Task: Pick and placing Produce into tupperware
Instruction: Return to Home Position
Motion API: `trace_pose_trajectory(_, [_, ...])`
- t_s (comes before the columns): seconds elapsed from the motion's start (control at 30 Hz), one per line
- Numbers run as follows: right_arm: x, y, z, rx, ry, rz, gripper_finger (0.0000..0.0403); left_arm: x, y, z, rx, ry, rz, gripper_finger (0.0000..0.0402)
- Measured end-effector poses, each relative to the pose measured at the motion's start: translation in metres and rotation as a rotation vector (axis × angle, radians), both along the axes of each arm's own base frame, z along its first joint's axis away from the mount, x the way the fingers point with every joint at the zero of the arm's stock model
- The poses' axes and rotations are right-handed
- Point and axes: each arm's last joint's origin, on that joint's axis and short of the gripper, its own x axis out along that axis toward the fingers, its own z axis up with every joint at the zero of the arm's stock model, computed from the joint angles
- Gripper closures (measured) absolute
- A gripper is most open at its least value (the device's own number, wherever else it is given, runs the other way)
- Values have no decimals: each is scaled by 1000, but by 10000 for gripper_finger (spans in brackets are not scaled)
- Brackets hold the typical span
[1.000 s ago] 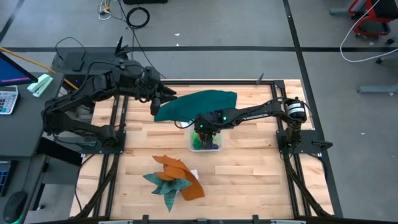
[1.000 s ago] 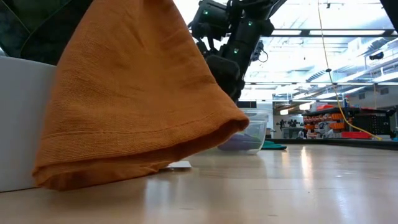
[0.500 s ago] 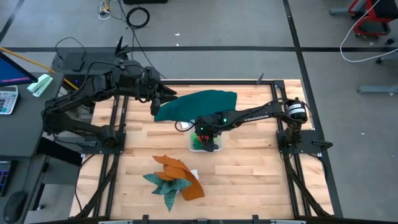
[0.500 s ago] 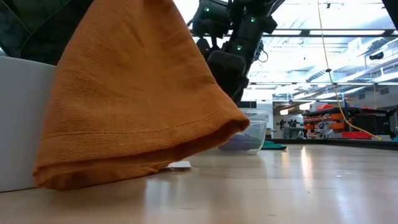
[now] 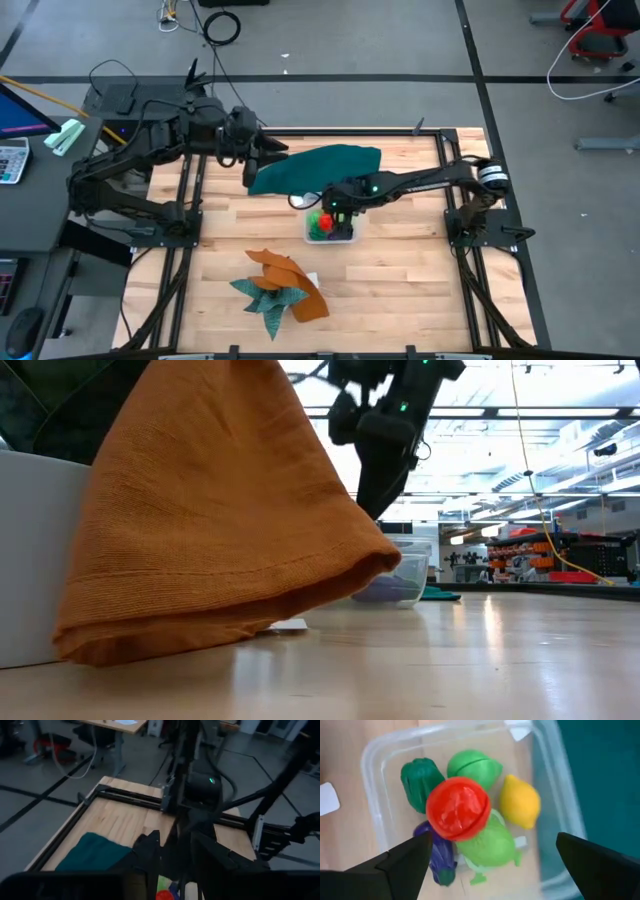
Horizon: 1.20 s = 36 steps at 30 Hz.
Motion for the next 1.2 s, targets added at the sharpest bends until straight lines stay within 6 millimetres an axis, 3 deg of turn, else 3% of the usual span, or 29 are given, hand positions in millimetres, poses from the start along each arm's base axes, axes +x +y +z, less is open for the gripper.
trace_pose_trajectory(0.17, [-15,0,26,-25,-48,-50,17,4,-7,-4,13,-14,-36,300])
trace_pose_trajectory(0.3, [-27,-4,41,-45,-64,-99,20,6,-22,-26,31,-152,-80,322])
trace_pose_trajectory(0.4, [-36,-4,50,-61,-66,-130,20,-4,-29,-53,0,-245,-78,344])
trace_pose_trajectory(0.5, [-42,-5,56,-64,-74,-154,20,-19,-31,-81,-52,-271,-58,364])
trace_pose_trajectory(0.6, [-45,-5,61,-58,-92,-172,21,-40,-34,-95,-69,-306,-18,381])
trace_pose_trajectory(0.9, [-46,-5,61,-47,-96,-227,21,-107,-49,-115,-18,-557,76,393])
trace_pose_trajectory(1.2, [-44,-5,58,-14,-99,-284,23,-144,-51,-135,5,-630,89,385])
